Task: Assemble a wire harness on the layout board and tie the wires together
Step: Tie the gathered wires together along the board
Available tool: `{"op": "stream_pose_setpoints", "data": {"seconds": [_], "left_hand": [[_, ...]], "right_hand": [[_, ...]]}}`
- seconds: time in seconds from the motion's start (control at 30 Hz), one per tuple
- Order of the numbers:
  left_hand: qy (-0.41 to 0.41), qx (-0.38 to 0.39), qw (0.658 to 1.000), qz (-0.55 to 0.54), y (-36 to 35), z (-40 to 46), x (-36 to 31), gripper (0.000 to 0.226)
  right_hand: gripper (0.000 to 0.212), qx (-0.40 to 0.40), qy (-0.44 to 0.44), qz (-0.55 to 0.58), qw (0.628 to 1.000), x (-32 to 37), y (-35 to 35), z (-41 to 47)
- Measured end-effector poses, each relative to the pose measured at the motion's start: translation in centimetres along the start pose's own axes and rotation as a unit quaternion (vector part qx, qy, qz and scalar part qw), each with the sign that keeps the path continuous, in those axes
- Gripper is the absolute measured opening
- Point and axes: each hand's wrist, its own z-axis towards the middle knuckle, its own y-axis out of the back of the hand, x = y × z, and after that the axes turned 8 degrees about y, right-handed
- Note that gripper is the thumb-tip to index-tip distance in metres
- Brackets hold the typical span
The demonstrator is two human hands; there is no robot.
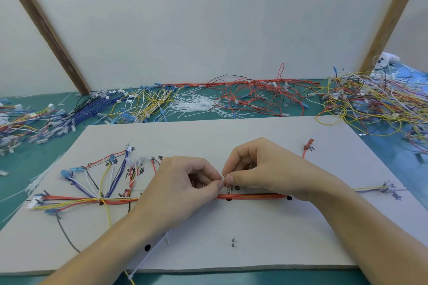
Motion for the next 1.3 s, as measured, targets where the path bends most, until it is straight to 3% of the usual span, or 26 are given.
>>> {"op": "stream_pose_setpoints", "data": {"seconds": [1.3], "left_hand": [[-0.021,-0.021,1.0,0.004,-0.05,0.11,0.07,0.018]], "right_hand": [[0.005,0.018,0.006,-0.033,0.999,-0.36,-0.24,0.12]]}}
